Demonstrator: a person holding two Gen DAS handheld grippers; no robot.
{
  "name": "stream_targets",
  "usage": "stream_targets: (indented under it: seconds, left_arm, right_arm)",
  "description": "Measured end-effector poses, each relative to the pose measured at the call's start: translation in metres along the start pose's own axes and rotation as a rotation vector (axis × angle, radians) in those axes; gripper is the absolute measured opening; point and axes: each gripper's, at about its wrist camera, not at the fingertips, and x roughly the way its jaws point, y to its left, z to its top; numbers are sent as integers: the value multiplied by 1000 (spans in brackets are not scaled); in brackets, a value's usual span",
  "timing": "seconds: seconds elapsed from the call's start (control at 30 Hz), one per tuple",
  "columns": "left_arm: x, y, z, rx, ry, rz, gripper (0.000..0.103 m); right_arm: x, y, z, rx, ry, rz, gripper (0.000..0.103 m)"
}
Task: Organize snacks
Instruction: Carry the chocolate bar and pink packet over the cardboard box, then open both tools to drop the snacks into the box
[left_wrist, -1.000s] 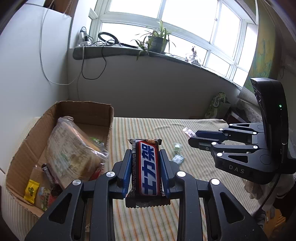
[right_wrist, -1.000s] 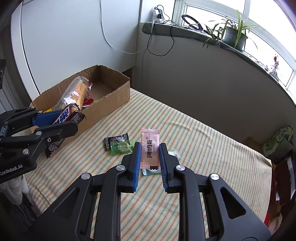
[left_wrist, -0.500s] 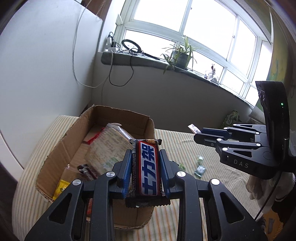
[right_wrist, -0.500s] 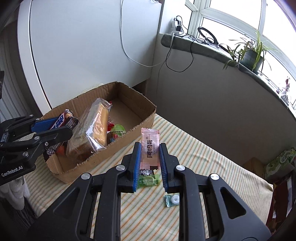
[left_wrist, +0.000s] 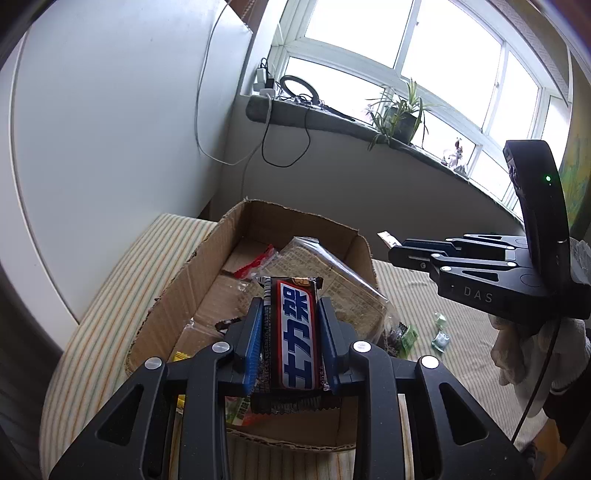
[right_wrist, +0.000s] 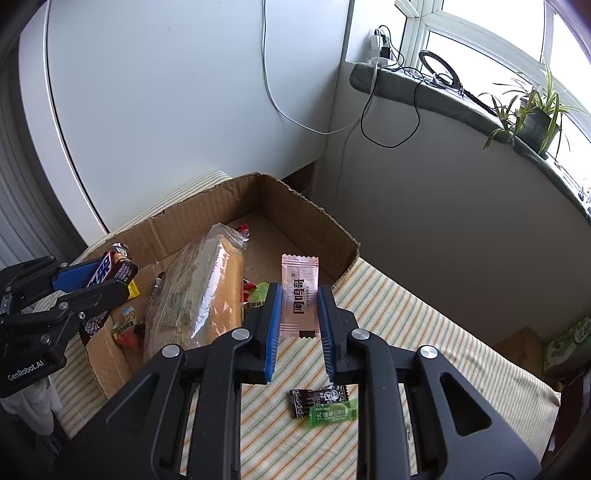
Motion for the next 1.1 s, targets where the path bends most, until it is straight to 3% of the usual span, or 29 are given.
stream_targets:
  seconds: [0.37,0.77,0.9,1.1]
  left_arm:
    - [3,10,-3,-2,15,24,27]
    - [1,8,-1,-8,8,35,27]
    - [0,8,-1,-12,6,38,27]
    - [-2,6,0,-8,-3,39,27]
  right_arm:
    - [25,12,8,5,23,40,20]
    - [23,9,7,10,19,49,22]
    - [20,8,6,15,10,45,38]
    - [14,7,7,18,4,45,39]
